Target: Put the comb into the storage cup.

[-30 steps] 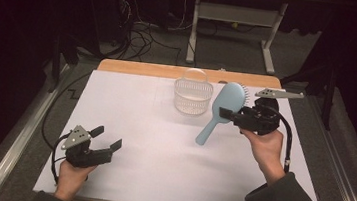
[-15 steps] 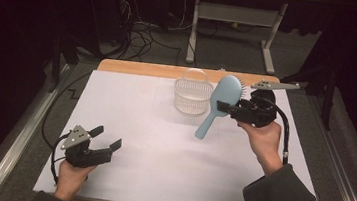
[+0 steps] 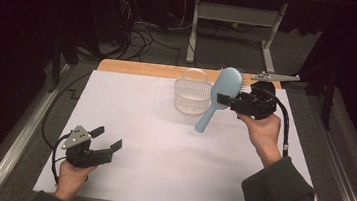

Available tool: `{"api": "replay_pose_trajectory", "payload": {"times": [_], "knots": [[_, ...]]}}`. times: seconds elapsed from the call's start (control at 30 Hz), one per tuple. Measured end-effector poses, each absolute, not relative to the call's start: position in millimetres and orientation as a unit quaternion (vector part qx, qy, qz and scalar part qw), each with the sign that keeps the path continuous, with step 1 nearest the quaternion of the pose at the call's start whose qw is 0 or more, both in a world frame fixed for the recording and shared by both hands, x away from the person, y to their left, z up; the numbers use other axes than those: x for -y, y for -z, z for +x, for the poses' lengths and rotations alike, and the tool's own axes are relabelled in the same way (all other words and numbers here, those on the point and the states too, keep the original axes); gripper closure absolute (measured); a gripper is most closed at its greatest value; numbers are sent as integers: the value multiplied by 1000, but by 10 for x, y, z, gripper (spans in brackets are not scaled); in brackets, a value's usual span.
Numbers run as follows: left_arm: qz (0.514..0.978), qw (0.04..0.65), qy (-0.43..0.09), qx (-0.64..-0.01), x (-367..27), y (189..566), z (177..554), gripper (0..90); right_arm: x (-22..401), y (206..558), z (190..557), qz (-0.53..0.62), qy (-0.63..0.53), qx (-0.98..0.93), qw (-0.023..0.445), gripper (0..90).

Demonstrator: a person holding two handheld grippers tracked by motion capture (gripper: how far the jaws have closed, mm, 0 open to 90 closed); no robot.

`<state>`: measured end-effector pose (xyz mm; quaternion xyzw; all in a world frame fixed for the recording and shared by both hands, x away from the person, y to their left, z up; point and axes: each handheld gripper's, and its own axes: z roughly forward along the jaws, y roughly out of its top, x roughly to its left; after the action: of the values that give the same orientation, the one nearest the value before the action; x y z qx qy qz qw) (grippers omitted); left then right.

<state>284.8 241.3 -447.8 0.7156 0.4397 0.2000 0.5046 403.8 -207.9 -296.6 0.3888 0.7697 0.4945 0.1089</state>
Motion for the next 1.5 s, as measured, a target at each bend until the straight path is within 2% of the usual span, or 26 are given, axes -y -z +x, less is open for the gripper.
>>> {"api": "replay_pose_trajectory", "payload": {"times": [1.5], "knots": [[731, 493, -191, -432, -2372, 4513, 2870, 159, 1876, 2671, 4527, 408, -481, -761, 150, 559]]}}
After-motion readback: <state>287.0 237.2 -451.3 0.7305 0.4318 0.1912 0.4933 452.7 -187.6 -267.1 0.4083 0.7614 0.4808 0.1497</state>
